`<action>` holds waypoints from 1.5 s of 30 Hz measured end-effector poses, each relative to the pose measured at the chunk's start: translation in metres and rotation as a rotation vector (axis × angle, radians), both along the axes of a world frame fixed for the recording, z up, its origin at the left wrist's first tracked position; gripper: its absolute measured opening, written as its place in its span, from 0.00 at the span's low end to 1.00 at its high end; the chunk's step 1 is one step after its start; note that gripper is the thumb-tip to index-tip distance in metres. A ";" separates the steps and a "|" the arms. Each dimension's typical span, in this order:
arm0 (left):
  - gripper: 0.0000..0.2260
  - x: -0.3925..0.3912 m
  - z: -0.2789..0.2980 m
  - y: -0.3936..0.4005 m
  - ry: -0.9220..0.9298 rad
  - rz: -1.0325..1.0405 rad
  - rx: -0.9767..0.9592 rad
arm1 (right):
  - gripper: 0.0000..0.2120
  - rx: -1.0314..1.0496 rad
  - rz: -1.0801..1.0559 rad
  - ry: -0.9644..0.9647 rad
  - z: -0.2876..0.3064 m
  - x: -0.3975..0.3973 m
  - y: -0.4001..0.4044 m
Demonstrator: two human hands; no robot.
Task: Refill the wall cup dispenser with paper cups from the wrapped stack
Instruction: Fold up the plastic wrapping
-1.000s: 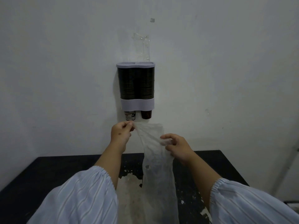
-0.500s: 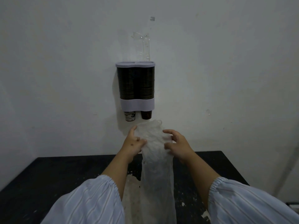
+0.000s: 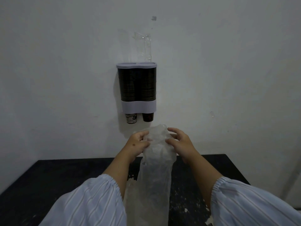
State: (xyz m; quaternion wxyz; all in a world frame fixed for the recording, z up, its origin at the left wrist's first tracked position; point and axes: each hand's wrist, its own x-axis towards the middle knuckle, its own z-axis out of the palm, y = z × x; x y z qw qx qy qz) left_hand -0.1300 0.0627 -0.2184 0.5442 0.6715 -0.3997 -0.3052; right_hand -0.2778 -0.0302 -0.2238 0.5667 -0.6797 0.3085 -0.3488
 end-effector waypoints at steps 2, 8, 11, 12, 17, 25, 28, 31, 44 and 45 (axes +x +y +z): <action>0.25 0.001 0.000 -0.001 -0.021 0.001 0.008 | 0.15 -0.016 -0.021 0.013 0.001 0.002 -0.002; 0.26 0.008 -0.001 -0.003 -0.049 0.017 0.023 | 0.14 -0.038 -0.031 0.035 -0.002 0.007 -0.008; 0.23 0.009 -0.002 -0.004 -0.081 0.032 0.021 | 0.13 -0.019 -0.037 -0.001 -0.001 0.009 -0.008; 0.21 0.009 -0.002 -0.004 -0.093 0.037 0.019 | 0.14 -0.012 -0.031 -0.017 -0.001 0.009 -0.009; 0.10 0.007 -0.001 -0.008 -0.089 0.099 -0.041 | 0.32 -0.045 0.023 0.043 -0.002 0.008 -0.011; 0.10 0.007 0.000 -0.013 -0.059 0.188 -0.081 | 0.07 -0.203 0.036 0.097 -0.004 0.010 -0.013; 0.12 0.008 -0.004 -0.014 -0.067 0.180 -0.064 | 0.11 -0.134 0.006 0.111 -0.005 0.011 -0.015; 0.11 0.007 -0.005 -0.015 -0.019 0.181 -0.052 | 0.13 -0.115 -0.008 0.133 -0.007 0.015 -0.016; 0.34 0.003 -0.009 -0.007 0.147 -0.040 0.037 | 0.13 0.009 -0.001 0.037 -0.006 0.010 -0.010; 0.34 0.003 -0.009 -0.007 0.172 -0.018 0.012 | 0.13 0.033 0.027 0.036 -0.007 0.009 -0.009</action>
